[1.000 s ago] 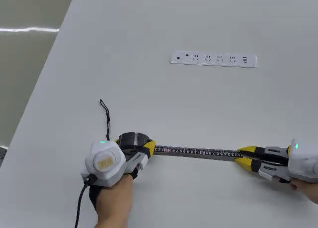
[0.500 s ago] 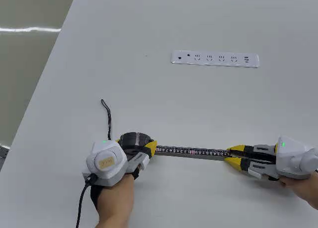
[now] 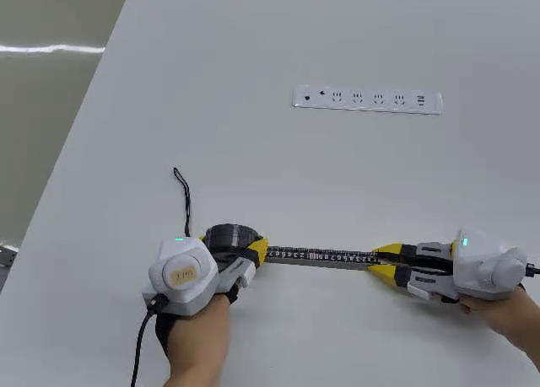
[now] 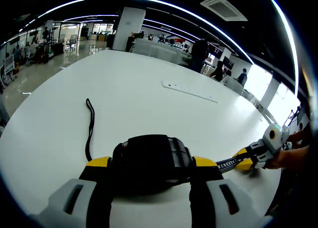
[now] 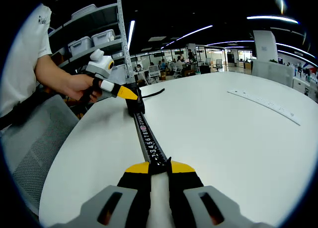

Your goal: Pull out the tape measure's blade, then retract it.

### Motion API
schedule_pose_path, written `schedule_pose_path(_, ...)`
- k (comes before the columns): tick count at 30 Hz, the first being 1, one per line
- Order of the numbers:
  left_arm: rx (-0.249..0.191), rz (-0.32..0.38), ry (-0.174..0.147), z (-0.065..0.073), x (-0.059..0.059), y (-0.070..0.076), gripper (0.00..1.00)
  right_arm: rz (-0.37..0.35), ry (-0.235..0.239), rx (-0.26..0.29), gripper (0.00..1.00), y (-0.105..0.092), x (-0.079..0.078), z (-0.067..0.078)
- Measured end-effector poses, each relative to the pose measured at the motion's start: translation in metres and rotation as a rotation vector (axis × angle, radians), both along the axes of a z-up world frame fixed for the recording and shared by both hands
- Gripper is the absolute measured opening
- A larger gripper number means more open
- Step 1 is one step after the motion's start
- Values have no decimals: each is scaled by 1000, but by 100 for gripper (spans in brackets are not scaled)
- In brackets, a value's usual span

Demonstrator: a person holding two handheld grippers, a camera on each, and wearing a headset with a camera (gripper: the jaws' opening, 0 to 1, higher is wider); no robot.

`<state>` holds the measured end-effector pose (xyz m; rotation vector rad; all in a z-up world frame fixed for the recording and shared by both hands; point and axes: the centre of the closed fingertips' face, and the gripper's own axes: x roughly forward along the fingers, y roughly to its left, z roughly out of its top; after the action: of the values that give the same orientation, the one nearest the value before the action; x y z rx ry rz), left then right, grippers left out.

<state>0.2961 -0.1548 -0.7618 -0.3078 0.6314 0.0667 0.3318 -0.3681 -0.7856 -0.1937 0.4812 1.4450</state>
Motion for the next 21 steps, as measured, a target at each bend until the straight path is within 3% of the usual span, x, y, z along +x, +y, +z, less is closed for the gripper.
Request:
schedule_pose_path(6,0,-1,1,0,0,0,59,13,-8,7,11,4,-3,0)
schedule_pose_path(21,0,-1,2,1,0,0,59,58,-9,18,10,35,-11,2)
